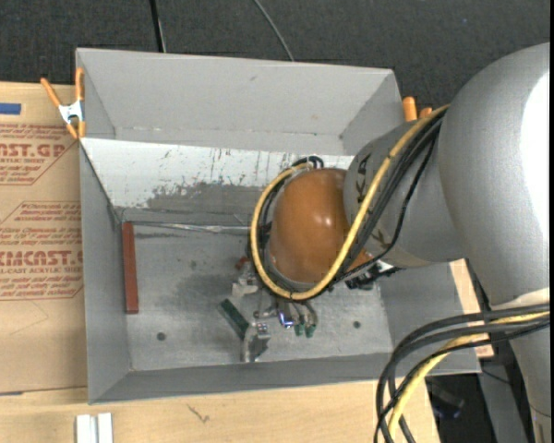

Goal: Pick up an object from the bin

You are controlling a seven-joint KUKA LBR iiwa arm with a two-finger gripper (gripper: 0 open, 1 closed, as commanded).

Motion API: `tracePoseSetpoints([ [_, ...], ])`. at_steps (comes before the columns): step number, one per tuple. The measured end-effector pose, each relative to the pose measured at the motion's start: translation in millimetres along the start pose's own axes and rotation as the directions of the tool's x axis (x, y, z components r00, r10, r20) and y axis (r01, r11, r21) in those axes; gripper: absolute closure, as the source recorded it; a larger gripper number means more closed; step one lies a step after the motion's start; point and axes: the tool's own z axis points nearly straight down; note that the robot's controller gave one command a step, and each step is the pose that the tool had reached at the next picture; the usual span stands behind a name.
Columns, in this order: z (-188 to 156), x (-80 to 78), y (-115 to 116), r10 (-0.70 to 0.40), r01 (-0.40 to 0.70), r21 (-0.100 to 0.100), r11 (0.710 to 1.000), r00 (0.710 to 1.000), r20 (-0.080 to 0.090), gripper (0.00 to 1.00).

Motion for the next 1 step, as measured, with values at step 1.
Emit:
tracePoseSetpoints([
  [1,4.9,3.4,-2.6,0.146,-0.146,-0.009,0.989,0.989,0.016,1.0],
])
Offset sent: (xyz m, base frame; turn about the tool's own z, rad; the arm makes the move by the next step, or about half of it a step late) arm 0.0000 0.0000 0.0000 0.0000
